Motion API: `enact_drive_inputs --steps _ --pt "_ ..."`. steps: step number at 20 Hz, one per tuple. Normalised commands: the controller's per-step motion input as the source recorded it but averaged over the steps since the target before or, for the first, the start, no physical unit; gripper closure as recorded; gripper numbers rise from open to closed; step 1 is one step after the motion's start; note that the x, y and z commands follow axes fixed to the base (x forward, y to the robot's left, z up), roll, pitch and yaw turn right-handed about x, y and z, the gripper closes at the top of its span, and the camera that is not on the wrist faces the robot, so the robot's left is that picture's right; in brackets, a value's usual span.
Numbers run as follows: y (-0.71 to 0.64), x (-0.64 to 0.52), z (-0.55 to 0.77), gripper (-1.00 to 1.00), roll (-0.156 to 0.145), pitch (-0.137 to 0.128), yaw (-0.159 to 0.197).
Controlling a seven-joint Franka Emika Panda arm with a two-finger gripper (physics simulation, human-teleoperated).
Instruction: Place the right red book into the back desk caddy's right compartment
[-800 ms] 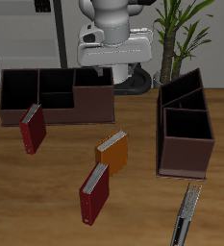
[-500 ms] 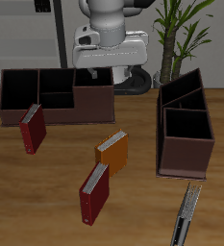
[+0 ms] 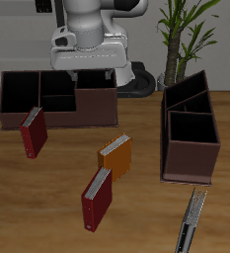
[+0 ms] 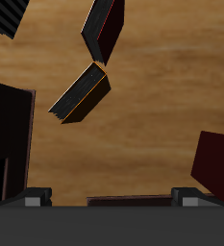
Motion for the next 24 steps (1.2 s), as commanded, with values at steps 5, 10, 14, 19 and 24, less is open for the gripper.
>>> enact_drive_inputs --steps 5,10,14,19,24 --pt "-0.39 -0.20 -0.09 -1.00 0.048 -0.036 0.056" --pt "-0.62 -0.16 -0.02 -1.00 -0.009 -0.036 0.010" --pt "-0.62 -0.17 -0.02 -1.00 -0.037 -0.030 -0.015" --pt "-0.38 -0.12 -0.08 -1.00 -0.040 -0.018 0.012" --pt "-0.47 -0.07 -0.11 -1.00 -0.050 0.000 -0.021"
